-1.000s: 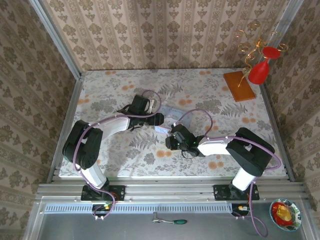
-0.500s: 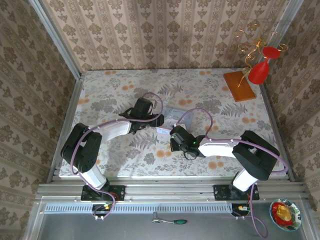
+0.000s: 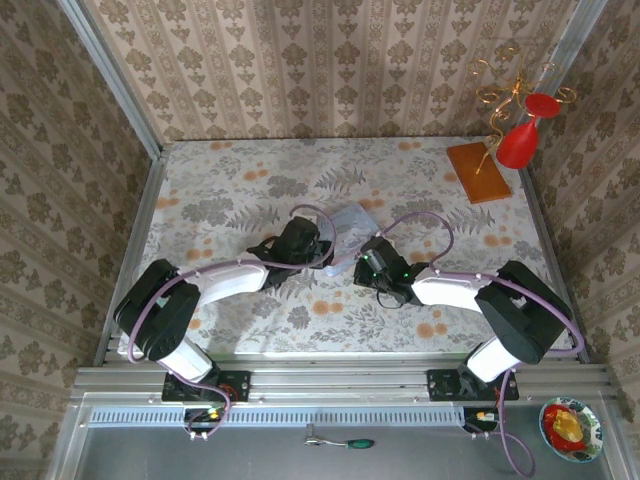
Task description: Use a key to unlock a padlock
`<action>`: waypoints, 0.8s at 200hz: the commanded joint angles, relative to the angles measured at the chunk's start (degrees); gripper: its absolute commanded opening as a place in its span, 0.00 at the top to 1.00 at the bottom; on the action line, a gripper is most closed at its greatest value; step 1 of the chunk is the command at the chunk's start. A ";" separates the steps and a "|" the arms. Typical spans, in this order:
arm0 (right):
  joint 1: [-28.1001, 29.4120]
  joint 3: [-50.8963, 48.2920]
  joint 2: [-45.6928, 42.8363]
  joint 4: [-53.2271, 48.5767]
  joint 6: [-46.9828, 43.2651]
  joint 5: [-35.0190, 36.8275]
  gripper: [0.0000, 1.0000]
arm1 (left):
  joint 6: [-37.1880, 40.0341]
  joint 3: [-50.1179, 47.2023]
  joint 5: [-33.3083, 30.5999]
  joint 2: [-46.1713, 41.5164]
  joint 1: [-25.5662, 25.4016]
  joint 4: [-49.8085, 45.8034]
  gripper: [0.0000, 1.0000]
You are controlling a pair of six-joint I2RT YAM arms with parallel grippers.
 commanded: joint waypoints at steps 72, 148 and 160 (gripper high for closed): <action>-6.86 2.97 1.44 4.33 0.56 -8.00 0.99 | -2.36 -5.25 -2.41 0.82 -0.02 -9.08 0.41; -4.87 -5.32 5.27 14.03 -0.80 -11.12 0.87 | -2.47 -5.19 -2.14 0.96 1.20 -8.47 0.41; -4.47 -6.28 5.14 15.22 -1.20 -10.83 0.84 | -2.38 -5.02 -2.14 0.95 1.39 -8.59 0.41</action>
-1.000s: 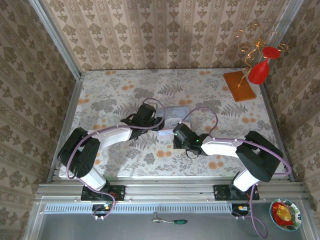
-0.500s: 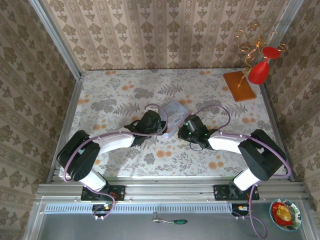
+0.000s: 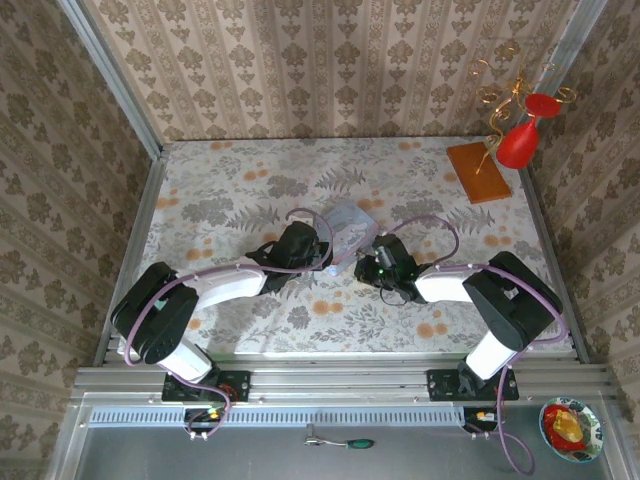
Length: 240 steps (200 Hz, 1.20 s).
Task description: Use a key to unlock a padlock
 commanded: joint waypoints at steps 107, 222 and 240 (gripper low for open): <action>4.59 -6.26 -5.31 1.98 -5.27 6.12 0.68 | 0.59 -2.76 -1.31 1.68 2.27 -11.36 0.42; 4.21 0.72 -0.48 -5.60 -8.00 10.56 0.59 | -0.06 -3.42 -0.69 1.28 2.19 -11.11 0.42; 4.32 1.60 1.43 -6.08 -7.85 10.91 0.60 | -0.29 -3.55 -1.02 0.93 2.20 -11.06 0.42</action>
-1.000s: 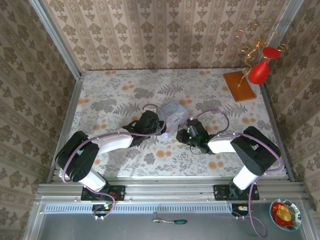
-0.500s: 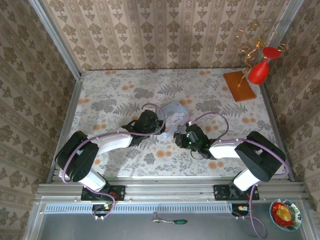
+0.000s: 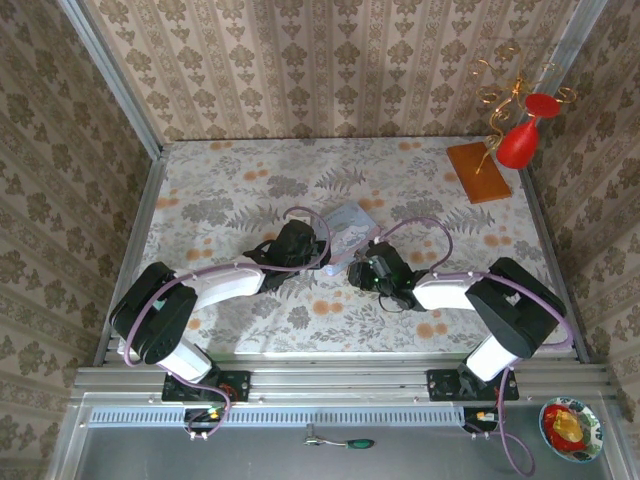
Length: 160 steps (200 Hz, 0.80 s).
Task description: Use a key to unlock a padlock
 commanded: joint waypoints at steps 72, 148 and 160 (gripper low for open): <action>1.05 2.06 3.05 -2.65 0.44 1.82 0.79 | 0.02 -3.34 -2.29 1.44 1.11 -11.19 0.42; -0.77 -3.19 -6.20 -0.02 4.59 4.35 1.00 | -0.16 -3.22 -2.96 1.55 1.20 -11.98 0.44; -1.21 -3.07 -6.81 0.15 4.80 4.16 1.00 | -0.20 -3.27 -2.56 1.66 1.08 -11.80 0.44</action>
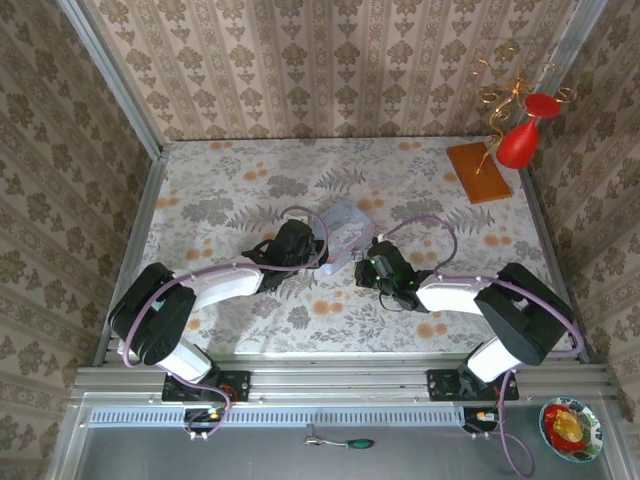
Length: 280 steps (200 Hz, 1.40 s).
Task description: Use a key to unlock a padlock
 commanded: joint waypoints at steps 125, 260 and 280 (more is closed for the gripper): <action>-3.24 7.20 3.22 -1.11 10.57 1.97 1.00 | -4.49 -2.64 -2.98 0.98 -7.36 -8.57 0.46; -9.43 4.87 -4.47 -10.62 2.27 -8.15 1.00 | 1.20 -1.78 1.49 3.59 0.88 -4.98 0.45; -9.35 3.95 -7.01 -14.48 -1.34 -11.50 1.00 | 4.34 -2.20 4.04 5.21 4.70 -0.32 0.46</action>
